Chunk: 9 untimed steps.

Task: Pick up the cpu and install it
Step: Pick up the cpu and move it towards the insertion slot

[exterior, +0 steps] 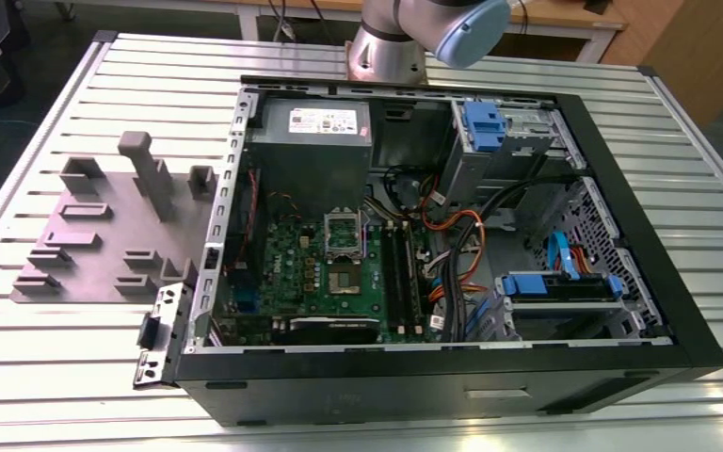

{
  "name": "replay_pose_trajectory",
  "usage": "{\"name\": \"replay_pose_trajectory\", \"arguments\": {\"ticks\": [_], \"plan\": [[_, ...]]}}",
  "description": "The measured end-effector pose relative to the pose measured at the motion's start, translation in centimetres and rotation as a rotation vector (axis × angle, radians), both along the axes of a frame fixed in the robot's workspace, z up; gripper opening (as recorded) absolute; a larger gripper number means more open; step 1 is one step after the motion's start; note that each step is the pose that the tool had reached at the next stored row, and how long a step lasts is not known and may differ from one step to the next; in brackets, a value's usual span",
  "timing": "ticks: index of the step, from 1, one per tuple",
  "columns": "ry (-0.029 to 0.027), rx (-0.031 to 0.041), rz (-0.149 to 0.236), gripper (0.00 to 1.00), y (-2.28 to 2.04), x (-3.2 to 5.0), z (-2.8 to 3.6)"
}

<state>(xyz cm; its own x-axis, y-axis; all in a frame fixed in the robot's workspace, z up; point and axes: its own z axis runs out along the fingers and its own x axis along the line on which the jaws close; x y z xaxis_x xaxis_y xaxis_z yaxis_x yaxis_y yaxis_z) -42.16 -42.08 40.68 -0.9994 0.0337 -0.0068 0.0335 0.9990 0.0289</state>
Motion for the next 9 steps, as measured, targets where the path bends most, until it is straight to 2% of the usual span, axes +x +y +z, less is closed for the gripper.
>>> {"name": "replay_pose_trajectory", "arguments": {"ticks": [9], "plan": [[0.0, 0.0, 0.0, 0.47, 0.0, 0.28, 0.0]]}}
